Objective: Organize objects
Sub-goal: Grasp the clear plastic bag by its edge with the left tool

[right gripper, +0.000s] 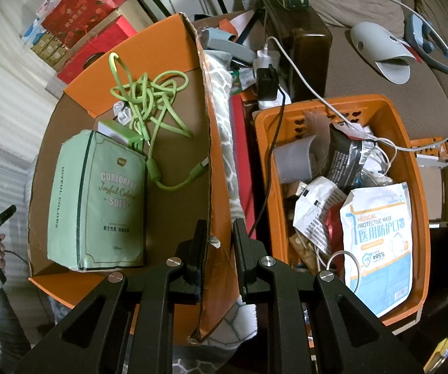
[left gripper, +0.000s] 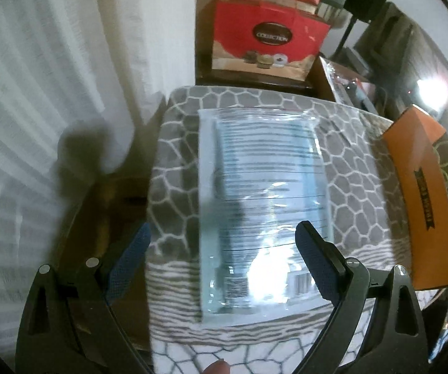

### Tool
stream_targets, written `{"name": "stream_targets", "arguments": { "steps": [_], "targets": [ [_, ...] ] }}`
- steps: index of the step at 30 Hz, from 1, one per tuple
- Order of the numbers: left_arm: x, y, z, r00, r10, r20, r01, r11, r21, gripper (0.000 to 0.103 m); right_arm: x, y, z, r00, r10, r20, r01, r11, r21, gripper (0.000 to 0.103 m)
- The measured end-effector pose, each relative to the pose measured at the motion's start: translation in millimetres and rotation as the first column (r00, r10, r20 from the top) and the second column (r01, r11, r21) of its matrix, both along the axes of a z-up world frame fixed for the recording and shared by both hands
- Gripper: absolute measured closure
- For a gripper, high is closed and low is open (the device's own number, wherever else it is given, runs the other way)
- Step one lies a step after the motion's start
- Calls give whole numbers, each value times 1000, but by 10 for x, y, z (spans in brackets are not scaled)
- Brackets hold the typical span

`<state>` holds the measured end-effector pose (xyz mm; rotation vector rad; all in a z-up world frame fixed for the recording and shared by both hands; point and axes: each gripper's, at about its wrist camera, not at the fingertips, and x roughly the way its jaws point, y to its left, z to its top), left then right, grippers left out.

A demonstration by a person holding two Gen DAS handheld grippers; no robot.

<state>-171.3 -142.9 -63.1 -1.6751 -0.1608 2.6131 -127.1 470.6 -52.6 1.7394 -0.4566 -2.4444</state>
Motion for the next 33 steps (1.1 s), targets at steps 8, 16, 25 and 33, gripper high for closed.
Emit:
{"name": "stream_targets", "arguments": {
  "steps": [8, 16, 25, 33],
  "targets": [
    [-81, -201, -175, 999, -36, 18, 33, 991, 130, 10, 3, -36, -32, 1000, -4, 10, 4, 1000, 11, 88],
    [-240, -355, -411, 995, -79, 53, 65, 972, 226, 10, -2, -72, -74, 1000, -7, 23, 6, 1000, 17, 88],
    [-291, -428, -569, 989, -130, 72, 86, 896, 436, 9, -18, -78, -98, 999, -12, 30, 12, 1000, 14, 87],
    [-394, -338, -603, 983, -149, 103, 69, 833, 548, 37, -21, -90, -94, 999, -14, 29, 14, 1000, 13, 87]
  ]
}}
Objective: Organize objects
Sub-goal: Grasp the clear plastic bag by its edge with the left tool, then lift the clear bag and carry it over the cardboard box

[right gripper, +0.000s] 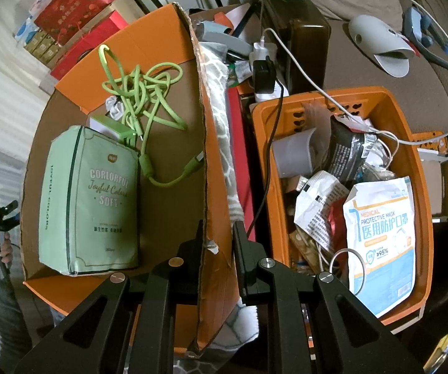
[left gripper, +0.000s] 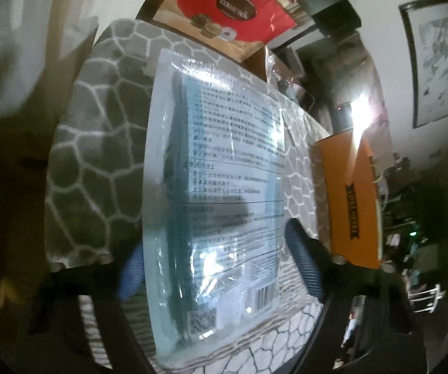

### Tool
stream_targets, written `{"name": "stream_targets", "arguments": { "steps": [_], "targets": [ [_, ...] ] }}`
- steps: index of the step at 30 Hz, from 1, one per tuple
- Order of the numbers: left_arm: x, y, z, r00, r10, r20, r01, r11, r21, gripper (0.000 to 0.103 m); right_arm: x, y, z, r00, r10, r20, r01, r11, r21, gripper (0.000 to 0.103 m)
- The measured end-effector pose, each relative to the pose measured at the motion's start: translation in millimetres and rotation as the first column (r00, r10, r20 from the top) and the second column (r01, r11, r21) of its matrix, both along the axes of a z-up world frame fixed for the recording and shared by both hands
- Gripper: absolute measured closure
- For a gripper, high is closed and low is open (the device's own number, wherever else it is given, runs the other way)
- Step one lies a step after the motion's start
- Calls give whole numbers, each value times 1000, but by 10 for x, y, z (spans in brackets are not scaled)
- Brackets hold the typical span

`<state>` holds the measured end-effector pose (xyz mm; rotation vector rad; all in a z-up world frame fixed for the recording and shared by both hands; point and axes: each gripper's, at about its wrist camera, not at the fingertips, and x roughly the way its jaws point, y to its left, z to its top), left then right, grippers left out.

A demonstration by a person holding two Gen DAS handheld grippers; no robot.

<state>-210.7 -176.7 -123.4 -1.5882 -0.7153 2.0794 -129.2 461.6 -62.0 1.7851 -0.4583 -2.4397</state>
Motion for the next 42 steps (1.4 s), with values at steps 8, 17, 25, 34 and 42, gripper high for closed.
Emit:
{"name": "stream_targets", "arguments": {
  "steps": [8, 17, 25, 34, 42],
  "targets": [
    [28, 318, 220, 997, -46, -61, 41, 996, -80, 82, 1, 1, 0, 1000, 0, 0, 0, 1000, 0, 87],
    [117, 727, 742, 995, -53, -83, 41, 989, -143, 92, -3, 8, 6, 1000, -2, -1, 2, 1000, -5, 87],
    [64, 973, 1316, 985, -29, -170, 18, 998, -68, 92, -10, 18, 8, 1000, 0, -1, 0, 1000, -2, 87],
    [-60, 1285, 1626, 978, -31, -207, 42, 998, 50, 92, 0, 27, -1, 1000, -2, -7, 2, 1000, -17, 87],
    [-53, 1889, 1732, 971, -94, -221, 115, 990, 83, 92, 0, 30, -3, 1000, -1, -7, 1, 1000, -15, 87]
  ]
}}
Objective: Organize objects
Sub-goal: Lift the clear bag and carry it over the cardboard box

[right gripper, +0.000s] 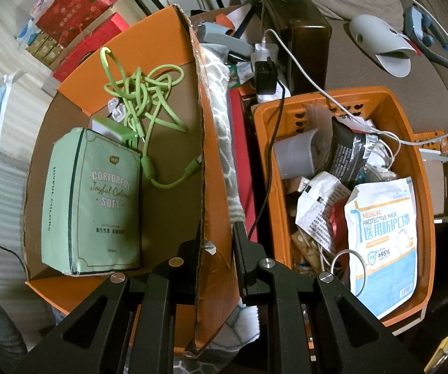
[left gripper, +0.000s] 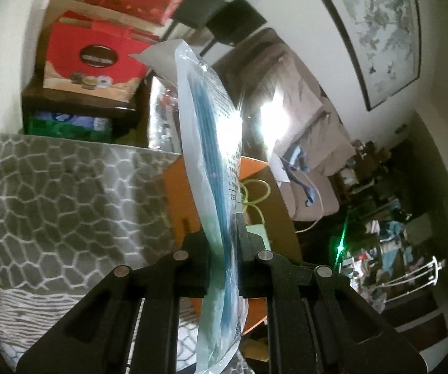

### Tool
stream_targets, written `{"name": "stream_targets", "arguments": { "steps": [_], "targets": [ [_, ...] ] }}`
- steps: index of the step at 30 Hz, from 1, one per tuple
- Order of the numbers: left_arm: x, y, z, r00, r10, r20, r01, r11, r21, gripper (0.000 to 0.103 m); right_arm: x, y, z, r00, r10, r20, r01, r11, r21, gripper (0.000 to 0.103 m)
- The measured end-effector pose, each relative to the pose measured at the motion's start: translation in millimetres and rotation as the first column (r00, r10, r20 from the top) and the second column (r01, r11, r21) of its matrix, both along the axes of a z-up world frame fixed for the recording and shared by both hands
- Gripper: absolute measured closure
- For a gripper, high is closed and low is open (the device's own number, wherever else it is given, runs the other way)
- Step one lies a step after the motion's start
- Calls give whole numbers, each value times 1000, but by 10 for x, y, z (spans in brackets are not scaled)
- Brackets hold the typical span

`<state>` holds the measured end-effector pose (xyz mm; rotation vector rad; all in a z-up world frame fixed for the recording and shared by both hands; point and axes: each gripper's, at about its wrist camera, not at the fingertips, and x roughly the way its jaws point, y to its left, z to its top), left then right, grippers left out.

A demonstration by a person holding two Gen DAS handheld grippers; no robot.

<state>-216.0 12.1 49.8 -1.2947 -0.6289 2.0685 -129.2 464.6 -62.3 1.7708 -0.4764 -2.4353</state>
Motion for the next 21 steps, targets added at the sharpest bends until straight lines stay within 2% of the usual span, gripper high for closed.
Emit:
{"name": "stream_targets", "arguments": {
  "steps": [3, 10, 13, 16, 21],
  "targets": [
    [-1, 208, 2, 1000, -23, 9, 23, 999, -22, 92, 0, 1, 0, 1000, 1, -1, -1, 1000, 0, 87],
    [-7, 723, -74, 998, -53, 26, 57, 983, -175, 92, -7, 5, -1, 1000, -3, -2, 3, 1000, -8, 87],
    [22, 971, -108, 998, -63, 16, 65, 953, -295, 92, -5, 3, 0, 1000, -2, -2, 2, 1000, -7, 87],
    [57, 1173, -132, 997, -80, 10, 78, 922, -380, 92, -9, 9, 0, 1000, -1, -2, 1, 1000, -8, 87],
    [123, 1488, -205, 993, -114, 7, 104, 876, -471, 92, -14, 7, 3, 1000, -1, -3, 1, 1000, -11, 87]
  ]
}}
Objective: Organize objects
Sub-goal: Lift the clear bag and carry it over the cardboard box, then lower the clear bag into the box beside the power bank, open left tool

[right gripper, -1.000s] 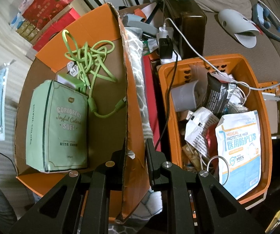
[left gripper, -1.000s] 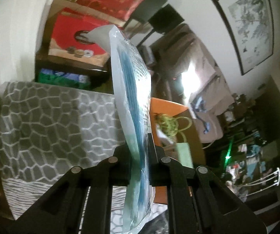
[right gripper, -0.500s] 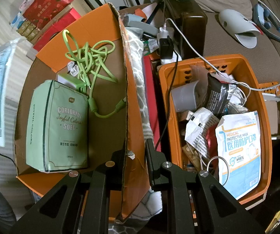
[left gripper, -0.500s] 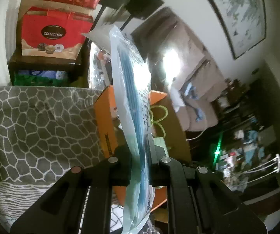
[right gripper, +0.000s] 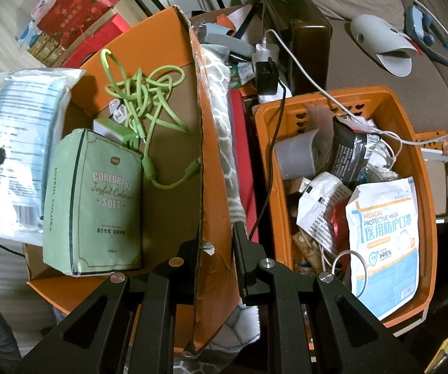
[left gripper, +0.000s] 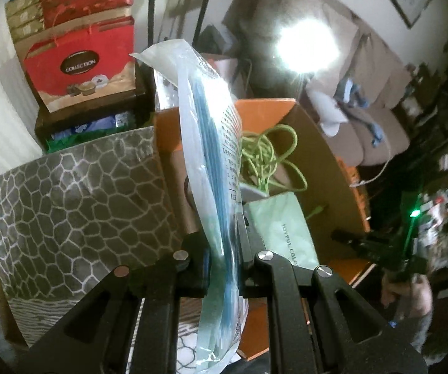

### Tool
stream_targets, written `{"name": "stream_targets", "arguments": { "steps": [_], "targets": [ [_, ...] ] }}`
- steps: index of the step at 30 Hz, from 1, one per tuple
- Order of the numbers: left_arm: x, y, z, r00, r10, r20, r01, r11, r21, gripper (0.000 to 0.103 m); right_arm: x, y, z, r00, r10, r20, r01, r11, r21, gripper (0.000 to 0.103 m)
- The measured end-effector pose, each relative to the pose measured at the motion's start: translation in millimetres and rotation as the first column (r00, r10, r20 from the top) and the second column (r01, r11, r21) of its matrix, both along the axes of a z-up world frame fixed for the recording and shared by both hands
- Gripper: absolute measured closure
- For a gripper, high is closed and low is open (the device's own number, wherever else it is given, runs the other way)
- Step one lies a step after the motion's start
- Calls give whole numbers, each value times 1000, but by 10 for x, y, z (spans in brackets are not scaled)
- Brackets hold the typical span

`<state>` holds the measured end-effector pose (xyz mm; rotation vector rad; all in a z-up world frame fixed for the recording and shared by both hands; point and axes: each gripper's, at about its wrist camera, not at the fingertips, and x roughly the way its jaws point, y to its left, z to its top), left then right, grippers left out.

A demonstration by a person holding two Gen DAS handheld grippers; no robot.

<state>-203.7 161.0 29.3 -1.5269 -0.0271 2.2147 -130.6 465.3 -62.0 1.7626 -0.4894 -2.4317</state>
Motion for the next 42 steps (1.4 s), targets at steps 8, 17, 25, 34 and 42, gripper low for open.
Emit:
{"name": "stream_targets", "arguments": {
  "steps": [8, 17, 25, 34, 42],
  "targets": [
    [117, 468, -189, 999, -41, -9, 39, 990, -132, 91, -2, 10, -5, 1000, -2, -1, 2, 1000, -6, 87],
    [108, 757, -305, 999, -10, 41, 15, 994, -113, 84, -10, 4, 8, 1000, -4, -2, 4, 1000, -10, 87],
    [224, 834, -60, 998, -58, -38, 54, 992, -117, 41, -5, 1, 6, 1000, -3, -2, 3, 1000, -11, 87],
    [284, 291, 259, 991, -24, -131, 17, 998, -57, 25, 25, 21, 49, 1000, -23, -21, 23, 999, -29, 83],
    [509, -167, 260, 979, 2, -205, -20, 996, -85, 23, 81, 63, 114, 998, -46, -50, 47, 999, 1, 60]
  ]
}}
